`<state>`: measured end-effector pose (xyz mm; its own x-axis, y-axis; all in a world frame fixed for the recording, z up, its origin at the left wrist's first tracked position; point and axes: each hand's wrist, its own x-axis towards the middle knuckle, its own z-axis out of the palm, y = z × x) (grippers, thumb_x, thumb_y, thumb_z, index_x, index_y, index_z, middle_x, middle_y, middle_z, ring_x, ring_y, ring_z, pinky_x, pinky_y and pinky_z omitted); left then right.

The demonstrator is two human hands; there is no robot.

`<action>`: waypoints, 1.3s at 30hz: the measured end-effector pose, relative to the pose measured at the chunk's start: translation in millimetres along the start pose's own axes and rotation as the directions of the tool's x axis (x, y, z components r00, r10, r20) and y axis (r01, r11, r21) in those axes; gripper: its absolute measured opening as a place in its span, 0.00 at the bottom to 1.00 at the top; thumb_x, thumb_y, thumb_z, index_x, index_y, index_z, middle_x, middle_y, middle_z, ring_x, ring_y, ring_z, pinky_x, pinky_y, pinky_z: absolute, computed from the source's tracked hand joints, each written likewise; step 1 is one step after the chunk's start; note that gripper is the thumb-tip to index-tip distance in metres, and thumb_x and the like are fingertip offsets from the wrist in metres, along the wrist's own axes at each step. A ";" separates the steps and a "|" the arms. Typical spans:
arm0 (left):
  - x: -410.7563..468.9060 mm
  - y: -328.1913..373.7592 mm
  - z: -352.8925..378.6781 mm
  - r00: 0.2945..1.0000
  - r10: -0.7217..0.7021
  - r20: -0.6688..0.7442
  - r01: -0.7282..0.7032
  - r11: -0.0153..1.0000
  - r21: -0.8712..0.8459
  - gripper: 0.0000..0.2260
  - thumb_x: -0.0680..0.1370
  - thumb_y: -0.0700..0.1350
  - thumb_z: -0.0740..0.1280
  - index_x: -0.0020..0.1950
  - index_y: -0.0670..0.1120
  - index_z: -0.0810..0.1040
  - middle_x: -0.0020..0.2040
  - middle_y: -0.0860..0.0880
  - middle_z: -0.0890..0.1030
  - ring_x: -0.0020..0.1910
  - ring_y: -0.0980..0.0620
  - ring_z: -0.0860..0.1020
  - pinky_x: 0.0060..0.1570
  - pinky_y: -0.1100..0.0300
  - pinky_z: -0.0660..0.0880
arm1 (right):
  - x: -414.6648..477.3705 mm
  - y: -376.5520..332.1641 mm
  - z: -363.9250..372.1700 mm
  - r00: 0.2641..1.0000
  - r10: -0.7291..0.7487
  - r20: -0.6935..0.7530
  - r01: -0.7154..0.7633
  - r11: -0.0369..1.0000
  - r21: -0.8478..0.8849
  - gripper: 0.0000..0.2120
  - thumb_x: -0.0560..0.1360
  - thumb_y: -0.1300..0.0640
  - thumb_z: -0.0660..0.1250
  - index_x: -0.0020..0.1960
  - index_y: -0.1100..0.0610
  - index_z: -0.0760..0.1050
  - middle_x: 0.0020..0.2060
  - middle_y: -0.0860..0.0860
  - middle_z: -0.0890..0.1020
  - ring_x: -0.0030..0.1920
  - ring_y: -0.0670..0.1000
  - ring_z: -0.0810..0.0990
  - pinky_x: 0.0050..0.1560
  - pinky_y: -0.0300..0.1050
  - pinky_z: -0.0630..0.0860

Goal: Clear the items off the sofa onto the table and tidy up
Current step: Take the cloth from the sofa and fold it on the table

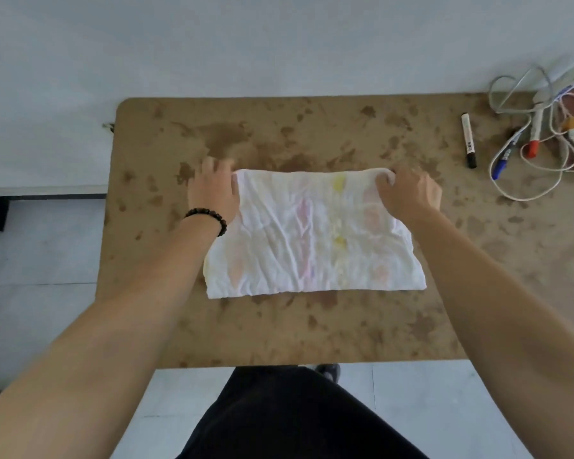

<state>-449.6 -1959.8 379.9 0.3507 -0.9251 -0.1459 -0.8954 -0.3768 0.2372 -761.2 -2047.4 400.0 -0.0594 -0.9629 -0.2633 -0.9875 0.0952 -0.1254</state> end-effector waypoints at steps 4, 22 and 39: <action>-21.5 7.8 30.7 0.987 -0.035 -0.154 0.036 0.999 0.004 0.25 0.82 0.55 0.52 0.76 0.44 0.59 0.76 0.38 0.58 0.75 0.38 0.57 0.71 0.40 0.56 | -16.1 -5.7 42.9 0.991 -0.057 -0.123 0.062 0.997 0.039 0.28 0.81 0.44 0.54 0.76 0.59 0.59 0.77 0.61 0.54 0.76 0.62 0.55 0.69 0.59 0.65; -79.0 -10.0 89.6 0.991 0.093 0.100 -0.106 0.985 0.139 0.29 0.81 0.62 0.39 0.79 0.52 0.42 0.79 0.42 0.41 0.78 0.42 0.40 0.72 0.35 0.42 | -63.0 -24.7 119.9 0.971 -0.234 -0.052 0.235 0.972 0.006 0.30 0.82 0.43 0.49 0.81 0.53 0.48 0.79 0.59 0.45 0.79 0.60 0.42 0.77 0.62 0.40; -16.1 -10.7 114.9 0.997 -0.070 -0.011 0.071 0.997 0.044 0.29 0.80 0.65 0.46 0.79 0.55 0.50 0.80 0.46 0.50 0.78 0.46 0.47 0.74 0.41 0.43 | 29.1 12.4 119.1 0.966 -0.245 -0.081 0.239 0.968 -0.075 0.33 0.79 0.32 0.43 0.80 0.47 0.50 0.80 0.55 0.49 0.79 0.52 0.44 0.78 0.57 0.41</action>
<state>-477.2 -1935.4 269.4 0.4158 -0.8968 -0.1511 -0.8796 -0.4388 0.1838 -757.9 -2044.1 276.9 0.1730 -0.9741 -0.1456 -0.9811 -0.1574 -0.1127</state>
